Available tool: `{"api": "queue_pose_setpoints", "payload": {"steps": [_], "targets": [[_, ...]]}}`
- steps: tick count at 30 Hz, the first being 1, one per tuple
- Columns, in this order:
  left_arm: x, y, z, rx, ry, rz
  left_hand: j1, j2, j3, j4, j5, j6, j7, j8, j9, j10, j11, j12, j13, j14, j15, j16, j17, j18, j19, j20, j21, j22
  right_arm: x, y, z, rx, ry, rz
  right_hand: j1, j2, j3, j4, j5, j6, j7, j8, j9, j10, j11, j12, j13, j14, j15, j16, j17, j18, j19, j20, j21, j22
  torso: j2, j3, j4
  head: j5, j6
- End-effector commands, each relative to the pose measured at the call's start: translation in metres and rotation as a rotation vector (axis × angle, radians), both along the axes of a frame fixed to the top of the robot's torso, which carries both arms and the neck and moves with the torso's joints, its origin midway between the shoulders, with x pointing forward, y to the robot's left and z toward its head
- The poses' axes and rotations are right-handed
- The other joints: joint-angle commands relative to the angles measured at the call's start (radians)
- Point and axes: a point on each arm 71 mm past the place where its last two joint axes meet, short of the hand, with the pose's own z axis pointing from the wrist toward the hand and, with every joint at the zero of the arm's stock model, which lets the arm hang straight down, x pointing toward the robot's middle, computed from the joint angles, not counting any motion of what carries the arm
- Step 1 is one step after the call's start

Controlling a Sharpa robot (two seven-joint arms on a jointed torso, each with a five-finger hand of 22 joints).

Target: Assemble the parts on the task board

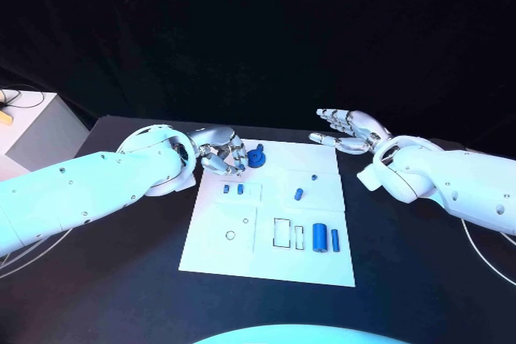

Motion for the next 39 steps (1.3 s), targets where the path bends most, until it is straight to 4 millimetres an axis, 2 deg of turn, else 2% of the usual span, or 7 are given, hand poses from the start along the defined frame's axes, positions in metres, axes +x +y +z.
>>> {"api": "queue_pose_setpoints", "payload": {"steps": [1, 5, 9, 12, 23, 25, 39], "targets": [[0.0, 0.0, 0.0, 0.05, -0.025, -0.007, -0.012, 0.001, -0.005, 0.001, 0.0, 0.008, -0.002, -0.003, 0.001, 0.008, -0.001, -0.007, 0.001, -0.005, 0.002, -0.002, -0.001, -0.003, -0.01, 0.0, -0.005, -0.001, -0.002, 0.003, -0.001, -0.171, -0.066, 0.066, 0.014, 0.001, -0.035, 0.003, 0.009, -0.045, 0.092, -0.003, -0.005, 0.001, 0.013, -0.005, 0.0, 0.015, 0.006, 0.001, 0.003, -0.009, -0.006, -0.001, 0.008, 0.002, 0.001, 0.0008, 0.0003, 0.005, 0.001], [0.003, 0.002, -0.001, 0.071, -0.049, 0.001, -0.013, 0.001, -0.006, 0.002, 0.0, 0.008, -0.002, -0.004, 0.001, 0.009, -0.001, -0.008, 0.001, -0.005, 0.002, -0.002, -0.002, -0.003, -0.01, 0.0, -0.005, -0.001, -0.001, 0.003, 0.001, -0.222, -0.129, 0.075, 0.024, 0.015, -0.046, 0.003, 0.013, -0.026, 0.104, 0.002, -0.001, 0.014, 0.024, -0.003, 0.001, 0.039, 0.017, 0.005, 0.006, -0.004, 0.015, -0.002, 0.017, 0.007, 0.0, 0.0005, 0.0011, 0.007, 0.001], [0.006, 0.004, -0.001, 0.083, -0.07, 0.008, -0.013, 0.001, -0.006, 0.002, 0.0, 0.008, -0.002, -0.004, 0.001, 0.009, -0.001, -0.008, 0.001, -0.005, 0.002, -0.002, -0.002, -0.003, -0.01, 0.0, -0.005, -0.001, -0.001, 0.002, 0.005, -0.234, -0.189, 0.07, 0.103, 0.053, -0.018, -0.003, 0.02, 0.055, 0.117, 0.022, 0.013, 0.097, 0.032, 0.006, 0.007, 0.174, 0.064, 0.035, 0.027, 0.011, 0.106, -0.004, 0.06, 0.027, 0.002, 0.0014, -0.0017, 0.011, 0.003], [0.007, 0.004, -0.002, 0.095, -0.082, 0.008, -0.013, 0.001, -0.007, 0.002, 0.0, 0.008, -0.002, -0.004, 0.002, 0.009, -0.001, -0.009, 0.001, -0.005, 0.002, -0.002, -0.001, -0.003, -0.01, 0.0, -0.006, -0.002, -0.001, 0.002, 0.007, -0.236, -0.222, 0.062, 0.167, 0.056, 0.006, -0.011, 0.013, 0.151, 0.14, 0.048, 0.03, 0.196, 0.061, 0.013, 0.013, 0.318, 0.031, 0.069, 0.048, 0.04, 0.17, -0.005, 0.088, 0.037, 0.002, 0.0015, -0.0017, 0.012, 0.004], [0.012, -0.002, -0.011, 0.139, -0.08, -0.002, -0.013, 0.001, -0.007, 0.001, 0.0, 0.008, -0.003, -0.005, 0.002, 0.01, -0.001, -0.01, 0.001, -0.006, 0.002, -0.002, -0.004, -0.002, -0.011, 0.0, -0.007, -0.003, -0.001, 0.001, 0.011, -0.154, -0.239, 0.02, 0.257, 0.029, 0.059, -0.035, 0.003, 0.304, 0.141, 0.083, 0.054, 0.416, 0.058, 0.023, 0.024, 0.521, 0.008, 0.098, 0.066, 0.064, 0.276, -0.005, 0.121, 0.041, 0.003, 0.0014, -0.0003, 0.013, 0.0], [0.012, -0.003, -0.013, 0.141, -0.076, -0.004, -0.013, 0.001, -0.008, 0.001, 0.0, 0.009, -0.003, -0.005, 0.002, 0.01, -0.001, -0.011, 0.001, -0.006, 0.002, -0.002, -0.004, -0.002, -0.012, 0.0, -0.008, -0.005, 0.0, 0.0, 0.01, -0.108, -0.209, 0.0, 0.29, 0.032, 0.091, -0.057, -0.01, 0.37, 0.141, 0.1, 0.064, 0.528, 0.051, 0.035, 0.03, 0.613, -0.001, 0.117, 0.076, 0.073, 0.314, -0.005, 0.132, 0.042, 0.003, 0.0013, -0.0002, 0.012, -0.001], [0.013, -0.004, -0.019, 0.163, -0.05, -0.003, -0.015, 0.0, -0.01, 0.002, 0.0, 0.009, -0.003, -0.007, 0.003, 0.01, -0.001, -0.014, 0.002, -0.009, 0.002, -0.004, -0.01, -0.001, -0.016, -0.001, -0.011, -0.011, 0.002, -0.006, 0.008, 0.066, -0.093, -0.072, 0.294, 0.025, 0.15, -0.079, -0.005, 0.428, 0.136, 0.105, 0.068, 0.594, 0.044, 0.032, 0.03, 0.64, -0.007, 0.116, 0.073, 0.078, 0.312, -0.005, 0.119, 0.031, 0.001, 0.0019, 0.0001, 0.013, -0.01]]}}
